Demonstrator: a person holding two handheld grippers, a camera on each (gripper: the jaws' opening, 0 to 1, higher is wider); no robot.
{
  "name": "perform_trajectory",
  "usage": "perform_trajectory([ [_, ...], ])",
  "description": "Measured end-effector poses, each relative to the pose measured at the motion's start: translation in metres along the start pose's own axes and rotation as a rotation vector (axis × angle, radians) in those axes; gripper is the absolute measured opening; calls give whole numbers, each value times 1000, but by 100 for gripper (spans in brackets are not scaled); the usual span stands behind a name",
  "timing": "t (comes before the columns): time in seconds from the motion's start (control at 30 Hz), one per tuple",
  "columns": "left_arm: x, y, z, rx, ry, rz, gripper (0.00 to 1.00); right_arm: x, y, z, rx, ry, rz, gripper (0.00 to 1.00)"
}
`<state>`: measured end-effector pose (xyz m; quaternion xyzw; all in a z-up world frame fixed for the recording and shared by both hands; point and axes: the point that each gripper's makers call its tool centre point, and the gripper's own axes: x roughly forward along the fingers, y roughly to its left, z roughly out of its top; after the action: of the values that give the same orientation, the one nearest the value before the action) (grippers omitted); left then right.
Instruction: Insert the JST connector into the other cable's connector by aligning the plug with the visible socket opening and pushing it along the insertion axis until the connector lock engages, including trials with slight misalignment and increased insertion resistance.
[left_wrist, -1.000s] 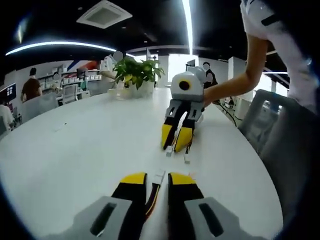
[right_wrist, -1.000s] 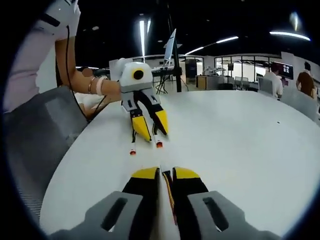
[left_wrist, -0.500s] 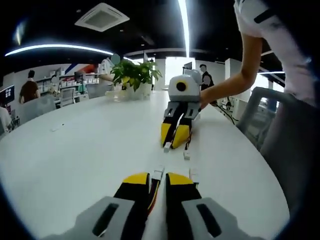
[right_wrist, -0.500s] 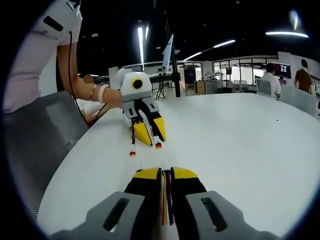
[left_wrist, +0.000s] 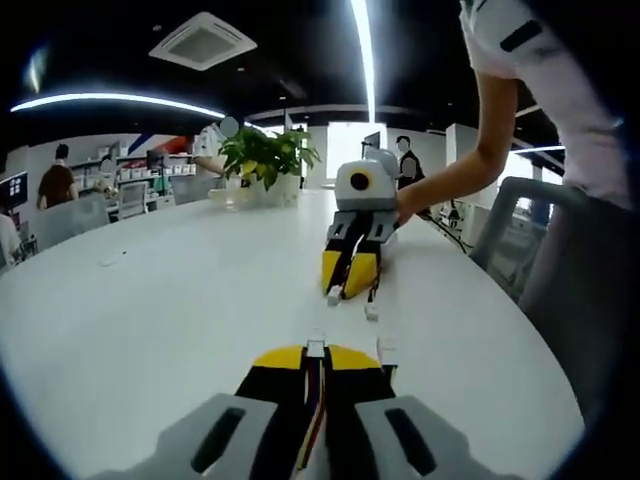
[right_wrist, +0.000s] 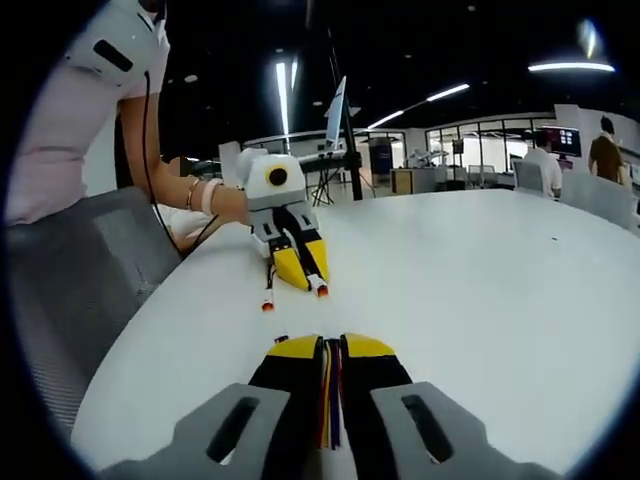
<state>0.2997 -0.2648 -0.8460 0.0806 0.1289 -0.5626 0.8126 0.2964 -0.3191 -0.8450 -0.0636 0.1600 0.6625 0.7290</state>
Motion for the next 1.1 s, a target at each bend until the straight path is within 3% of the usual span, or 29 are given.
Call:
perform_trajectory([
  [0.3,-1,-2,2,-17,5,5,0,1,1,0,-16,23,-11,4],
  [0.47,-1,-7,4,-7,41,-23,0,0,3,1,-30,42,-11,4],
  [1.1,-6,-19,54,86,44,-83,0,-7,12,50,-96,23,42,4],
])
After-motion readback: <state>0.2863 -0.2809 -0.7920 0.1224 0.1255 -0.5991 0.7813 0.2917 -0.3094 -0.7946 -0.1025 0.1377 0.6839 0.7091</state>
